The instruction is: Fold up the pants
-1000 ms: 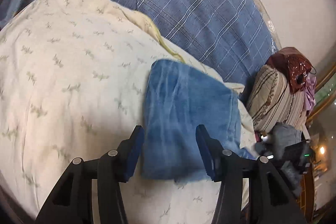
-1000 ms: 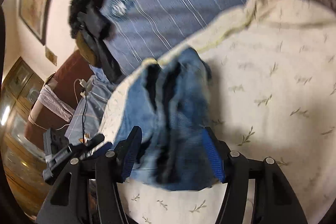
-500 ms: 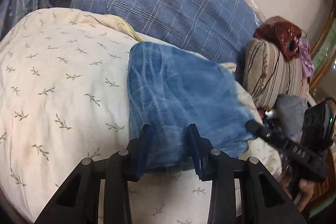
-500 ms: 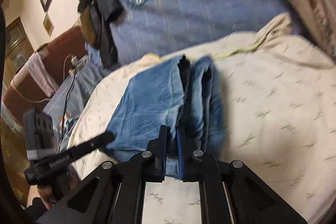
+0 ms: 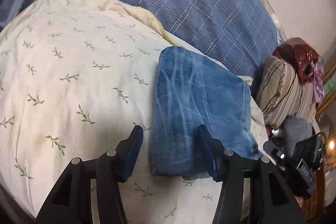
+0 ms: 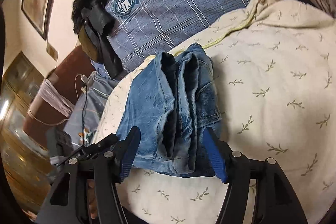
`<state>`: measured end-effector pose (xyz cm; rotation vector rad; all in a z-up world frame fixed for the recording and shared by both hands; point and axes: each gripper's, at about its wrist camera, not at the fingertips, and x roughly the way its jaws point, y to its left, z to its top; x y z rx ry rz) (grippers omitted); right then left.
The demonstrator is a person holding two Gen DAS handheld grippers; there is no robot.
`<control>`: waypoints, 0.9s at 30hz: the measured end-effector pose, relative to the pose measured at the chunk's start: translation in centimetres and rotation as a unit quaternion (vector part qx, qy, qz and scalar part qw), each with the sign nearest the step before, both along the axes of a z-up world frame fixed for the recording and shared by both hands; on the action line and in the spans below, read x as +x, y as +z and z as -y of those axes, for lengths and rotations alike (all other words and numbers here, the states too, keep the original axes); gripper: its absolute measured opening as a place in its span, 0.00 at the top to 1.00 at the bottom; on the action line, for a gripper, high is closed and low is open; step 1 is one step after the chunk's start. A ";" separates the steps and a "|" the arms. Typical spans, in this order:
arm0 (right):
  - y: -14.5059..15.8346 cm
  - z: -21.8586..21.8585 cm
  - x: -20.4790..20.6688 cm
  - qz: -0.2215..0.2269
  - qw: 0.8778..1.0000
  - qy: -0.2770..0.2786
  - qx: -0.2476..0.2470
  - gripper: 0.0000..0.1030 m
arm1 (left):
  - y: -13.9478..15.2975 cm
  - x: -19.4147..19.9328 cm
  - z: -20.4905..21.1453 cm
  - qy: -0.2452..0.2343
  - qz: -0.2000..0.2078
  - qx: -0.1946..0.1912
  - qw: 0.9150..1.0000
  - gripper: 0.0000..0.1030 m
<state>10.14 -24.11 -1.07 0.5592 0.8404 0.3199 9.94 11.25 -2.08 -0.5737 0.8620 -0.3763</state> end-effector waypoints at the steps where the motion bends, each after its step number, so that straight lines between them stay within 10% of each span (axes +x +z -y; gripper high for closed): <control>1: 0.0 -0.2 0.3 -0.006 1.000 -0.001 -0.006 0.34 | 0.0 0.2 -0.1 0.000 -0.005 -0.002 1.000 0.47; 15: 1.7 -0.4 12.7 -0.061 0.997 0.038 -0.035 0.23 | 1.9 14.6 0.9 -0.020 -0.078 -0.005 0.997 0.44; 22: -1.3 0.5 13.8 -0.072 0.995 0.062 0.003 0.21 | -0.6 15.6 0.6 -0.031 -0.068 -0.051 0.996 0.44; 27: -0.2 -1.1 13.9 -0.066 0.994 0.077 -0.043 0.21 | -0.5 15.5 1.7 -0.042 -0.054 -0.015 0.998 0.44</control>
